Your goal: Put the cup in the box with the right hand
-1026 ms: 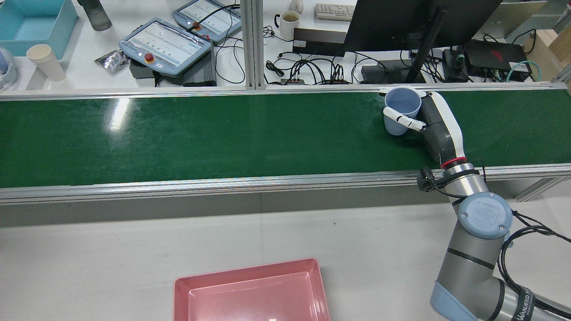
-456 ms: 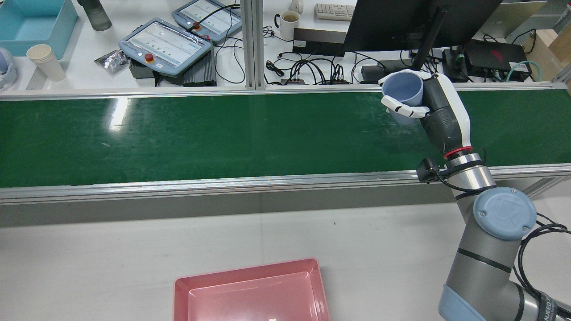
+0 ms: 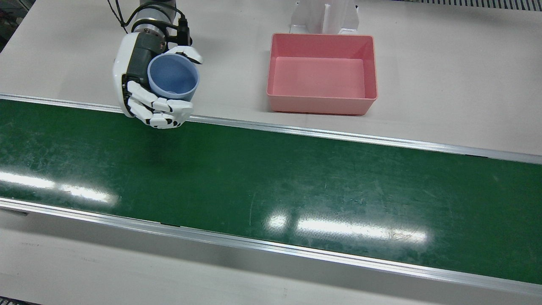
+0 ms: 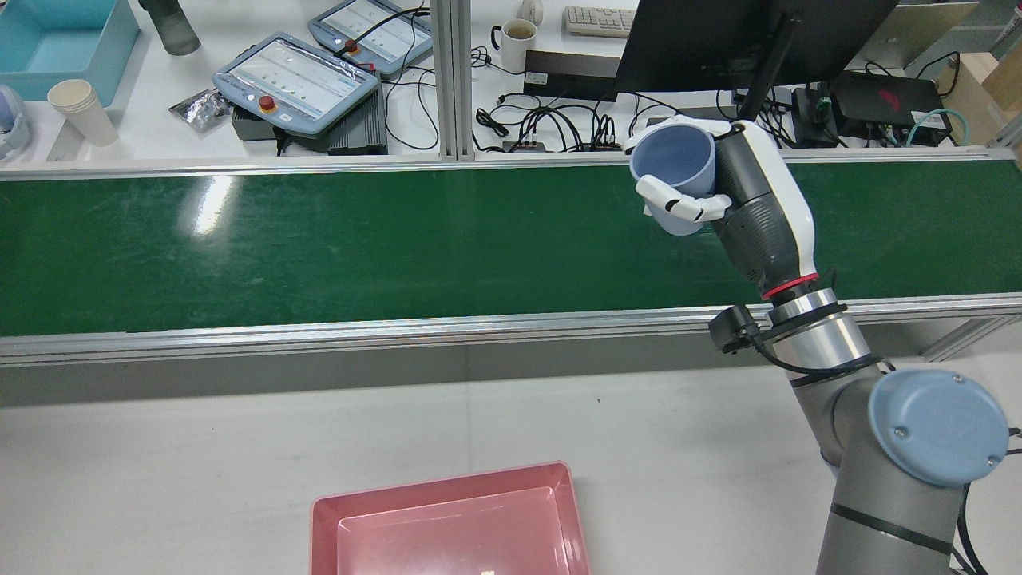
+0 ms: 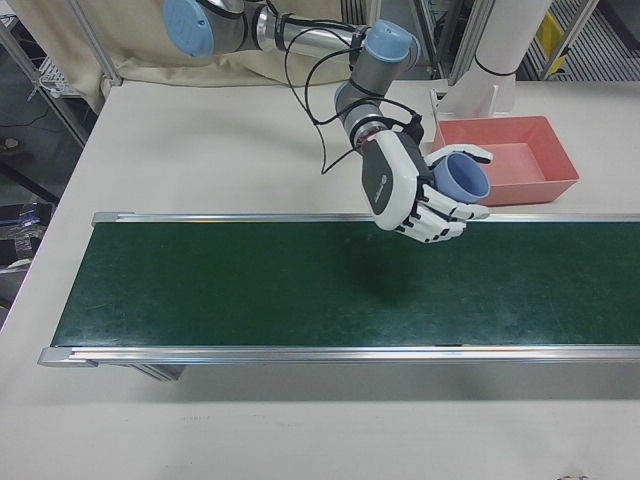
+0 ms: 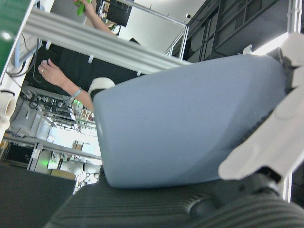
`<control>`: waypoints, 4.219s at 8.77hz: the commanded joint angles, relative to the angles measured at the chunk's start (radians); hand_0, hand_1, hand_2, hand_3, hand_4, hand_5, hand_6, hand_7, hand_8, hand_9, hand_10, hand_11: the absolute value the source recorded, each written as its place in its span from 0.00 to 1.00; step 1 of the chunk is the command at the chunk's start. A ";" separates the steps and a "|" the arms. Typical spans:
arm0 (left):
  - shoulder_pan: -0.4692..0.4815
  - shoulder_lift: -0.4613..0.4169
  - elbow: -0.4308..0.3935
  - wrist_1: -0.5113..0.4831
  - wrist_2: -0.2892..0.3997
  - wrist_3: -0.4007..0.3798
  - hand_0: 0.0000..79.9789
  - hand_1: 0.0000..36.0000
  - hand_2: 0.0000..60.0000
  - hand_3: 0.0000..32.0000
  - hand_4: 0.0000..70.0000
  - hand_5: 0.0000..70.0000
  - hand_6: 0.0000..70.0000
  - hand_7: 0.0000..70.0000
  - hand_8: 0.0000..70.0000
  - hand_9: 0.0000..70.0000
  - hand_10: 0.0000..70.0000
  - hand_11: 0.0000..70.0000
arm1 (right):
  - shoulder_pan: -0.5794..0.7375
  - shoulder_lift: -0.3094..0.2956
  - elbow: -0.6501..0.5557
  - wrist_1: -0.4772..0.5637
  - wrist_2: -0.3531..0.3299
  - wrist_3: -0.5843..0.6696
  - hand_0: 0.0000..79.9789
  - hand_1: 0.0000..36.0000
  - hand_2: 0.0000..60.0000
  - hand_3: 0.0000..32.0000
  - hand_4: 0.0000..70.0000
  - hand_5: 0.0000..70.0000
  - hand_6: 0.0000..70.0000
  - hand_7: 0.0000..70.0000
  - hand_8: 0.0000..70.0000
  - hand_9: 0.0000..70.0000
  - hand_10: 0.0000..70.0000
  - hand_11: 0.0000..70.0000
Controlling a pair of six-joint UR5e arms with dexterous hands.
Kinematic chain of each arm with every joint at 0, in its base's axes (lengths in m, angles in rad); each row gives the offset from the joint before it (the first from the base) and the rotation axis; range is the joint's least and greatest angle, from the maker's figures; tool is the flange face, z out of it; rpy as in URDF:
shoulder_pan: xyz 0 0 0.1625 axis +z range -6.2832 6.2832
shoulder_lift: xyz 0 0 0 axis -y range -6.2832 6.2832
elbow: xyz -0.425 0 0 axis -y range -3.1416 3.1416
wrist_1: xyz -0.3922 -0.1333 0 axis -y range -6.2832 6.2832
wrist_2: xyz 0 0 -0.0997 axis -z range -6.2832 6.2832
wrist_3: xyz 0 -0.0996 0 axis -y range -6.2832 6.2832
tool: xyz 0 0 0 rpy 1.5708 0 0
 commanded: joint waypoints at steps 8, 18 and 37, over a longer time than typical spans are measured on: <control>0.000 0.000 0.000 0.002 0.000 0.000 0.00 0.00 0.00 0.00 0.00 0.00 0.00 0.00 0.00 0.00 0.00 0.00 | -0.543 0.075 -0.181 0.177 0.004 -0.283 0.56 0.99 1.00 0.00 0.63 0.26 0.56 1.00 1.00 1.00 0.86 1.00; 0.000 0.000 0.000 0.002 0.000 0.000 0.00 0.00 0.00 0.00 0.00 0.00 0.00 0.00 0.00 0.00 0.00 0.00 | -0.551 0.073 -0.184 0.189 -0.005 -0.274 0.44 0.19 0.14 0.00 0.12 0.01 0.04 0.16 0.00 0.01 0.00 0.00; 0.000 0.000 0.000 0.002 0.000 0.000 0.00 0.00 0.00 0.00 0.00 0.00 0.00 0.00 0.00 0.00 0.00 0.00 | 0.256 -0.143 -0.148 0.076 0.004 -0.164 0.53 0.06 0.50 0.00 1.00 0.20 0.64 1.00 1.00 1.00 1.00 1.00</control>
